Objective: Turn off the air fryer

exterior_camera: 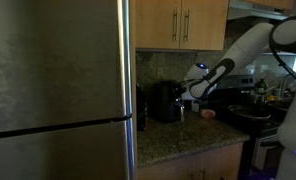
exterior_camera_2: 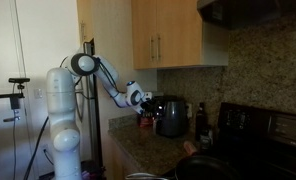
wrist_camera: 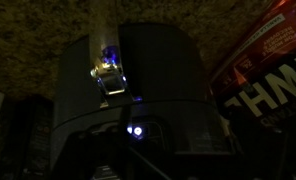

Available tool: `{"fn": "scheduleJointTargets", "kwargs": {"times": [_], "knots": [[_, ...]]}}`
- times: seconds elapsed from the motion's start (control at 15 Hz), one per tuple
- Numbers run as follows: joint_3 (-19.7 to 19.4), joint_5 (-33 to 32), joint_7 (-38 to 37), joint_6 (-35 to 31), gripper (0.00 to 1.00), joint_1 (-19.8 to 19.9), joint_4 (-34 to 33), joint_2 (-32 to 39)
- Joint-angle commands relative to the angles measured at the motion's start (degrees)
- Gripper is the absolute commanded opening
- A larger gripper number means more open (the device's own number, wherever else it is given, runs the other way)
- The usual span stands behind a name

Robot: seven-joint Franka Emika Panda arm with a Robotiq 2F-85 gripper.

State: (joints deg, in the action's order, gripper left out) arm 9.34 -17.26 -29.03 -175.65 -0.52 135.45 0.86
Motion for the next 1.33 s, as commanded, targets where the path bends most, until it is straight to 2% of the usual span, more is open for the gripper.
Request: {"fn": "scheduleJointTargets", "kwargs": {"times": [0.0, 0.73, 1.0, 1.27], "knots": [[-0.47, -1.58, -0.62, -2.30, 1.00, 0.16, -2.15, 3.02], [-1.88, -3.01, -1.12, -4.32, 1.00, -0.71, -6.27, 7.38], [-3.08, -6.17, -3.23, -5.78, 1.00, -1.26, -7.20, 7.95], [-5.96, -12.38, -9.68, -5.81, 1.00, -2.72, -8.42, 8.00]]}}
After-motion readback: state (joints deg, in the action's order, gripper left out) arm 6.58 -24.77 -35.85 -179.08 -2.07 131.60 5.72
